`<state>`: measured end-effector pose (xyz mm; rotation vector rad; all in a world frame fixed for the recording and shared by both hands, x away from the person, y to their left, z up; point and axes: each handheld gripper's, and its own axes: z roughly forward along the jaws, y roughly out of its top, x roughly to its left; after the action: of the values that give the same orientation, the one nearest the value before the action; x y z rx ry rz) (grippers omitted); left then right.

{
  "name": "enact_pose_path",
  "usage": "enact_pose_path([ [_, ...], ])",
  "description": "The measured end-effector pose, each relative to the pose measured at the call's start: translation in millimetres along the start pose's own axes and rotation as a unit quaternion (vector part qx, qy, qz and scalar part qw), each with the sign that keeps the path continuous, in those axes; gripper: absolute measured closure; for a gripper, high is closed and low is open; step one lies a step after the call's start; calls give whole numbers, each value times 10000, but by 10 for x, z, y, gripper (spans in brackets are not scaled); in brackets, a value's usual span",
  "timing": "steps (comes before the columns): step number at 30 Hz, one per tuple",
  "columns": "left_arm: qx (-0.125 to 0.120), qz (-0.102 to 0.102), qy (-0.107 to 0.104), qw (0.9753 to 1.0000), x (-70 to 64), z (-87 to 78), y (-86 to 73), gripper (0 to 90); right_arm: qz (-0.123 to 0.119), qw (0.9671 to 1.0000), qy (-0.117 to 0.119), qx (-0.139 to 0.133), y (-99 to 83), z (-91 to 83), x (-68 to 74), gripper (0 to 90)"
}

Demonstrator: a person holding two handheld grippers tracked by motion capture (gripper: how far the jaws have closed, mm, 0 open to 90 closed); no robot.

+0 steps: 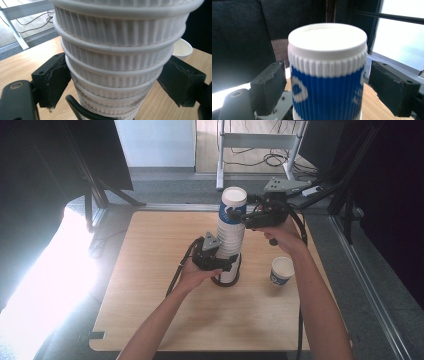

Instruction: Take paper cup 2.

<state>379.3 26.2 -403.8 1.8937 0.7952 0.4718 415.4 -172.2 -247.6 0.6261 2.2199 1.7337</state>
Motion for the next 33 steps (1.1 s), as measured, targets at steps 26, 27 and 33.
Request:
enact_pose_path([
  [26,44,35,19,10000,-23,-2,8,142,-81,9979,-256,-593,279,-157,98,266],
  [27,42,35,19,10000,-23,-1,8,142,-101,9975,-272,-642,300,-181,107,267],
  [33,63,28,10,10000,1,-10,5,143,-144,9951,-308,-928,424,-394,146,267],
])
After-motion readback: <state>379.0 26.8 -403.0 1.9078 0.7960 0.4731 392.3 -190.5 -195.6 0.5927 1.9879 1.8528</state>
